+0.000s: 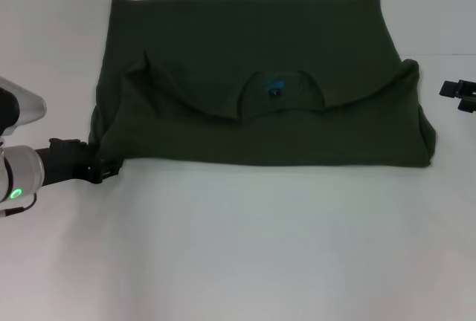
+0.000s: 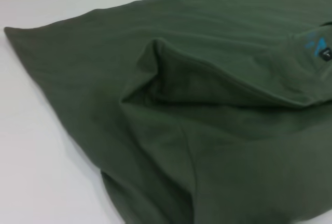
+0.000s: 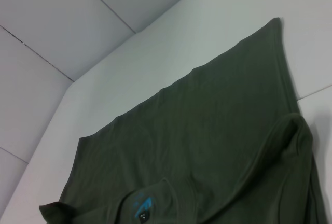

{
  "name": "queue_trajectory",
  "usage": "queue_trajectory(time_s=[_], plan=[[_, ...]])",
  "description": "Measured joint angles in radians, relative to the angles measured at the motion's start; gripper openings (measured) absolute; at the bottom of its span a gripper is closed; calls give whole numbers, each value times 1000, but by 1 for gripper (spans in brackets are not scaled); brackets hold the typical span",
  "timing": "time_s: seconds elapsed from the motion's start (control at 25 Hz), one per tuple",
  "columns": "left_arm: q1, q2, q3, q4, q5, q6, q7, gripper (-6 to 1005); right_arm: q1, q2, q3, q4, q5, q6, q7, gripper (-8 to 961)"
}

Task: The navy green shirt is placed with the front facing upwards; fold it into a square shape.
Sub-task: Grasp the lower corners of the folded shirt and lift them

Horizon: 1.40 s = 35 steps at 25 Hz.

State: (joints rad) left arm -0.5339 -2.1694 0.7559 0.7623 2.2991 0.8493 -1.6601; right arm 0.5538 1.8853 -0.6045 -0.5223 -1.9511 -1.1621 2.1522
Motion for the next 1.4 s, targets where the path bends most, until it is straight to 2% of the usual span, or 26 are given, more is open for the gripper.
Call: queue_trajectory(time_s=[0.28, 0.72, 0.84, 1.0, 1.2, 1.4], plan=[[-2, 0, 1, -1, 6, -18, -9, 542, -1, 3, 0, -3, 0, -1, -5, 704], [-10, 0, 2, -5, 6, -27, -13, 69, -12, 2, 6, -7, -1, -4, -2, 703], [-11, 0, 2, -1, 7, -27, -13, -1, -14, -1, 8, -7, -3, -5, -2, 703], [-2, 1, 1, 22, 10, -3, -32, -1, -16, -13, 1, -3, -13, -9, 4, 703], [32, 4, -7, 99, 32, 103, -64, -2, -16, -26, -3, -9, -58, -25, 36, 704], [52, 5, -3, 127, 33, 135, -75, -1, -15, -33, -3, -9, -99, -37, 51, 703]])
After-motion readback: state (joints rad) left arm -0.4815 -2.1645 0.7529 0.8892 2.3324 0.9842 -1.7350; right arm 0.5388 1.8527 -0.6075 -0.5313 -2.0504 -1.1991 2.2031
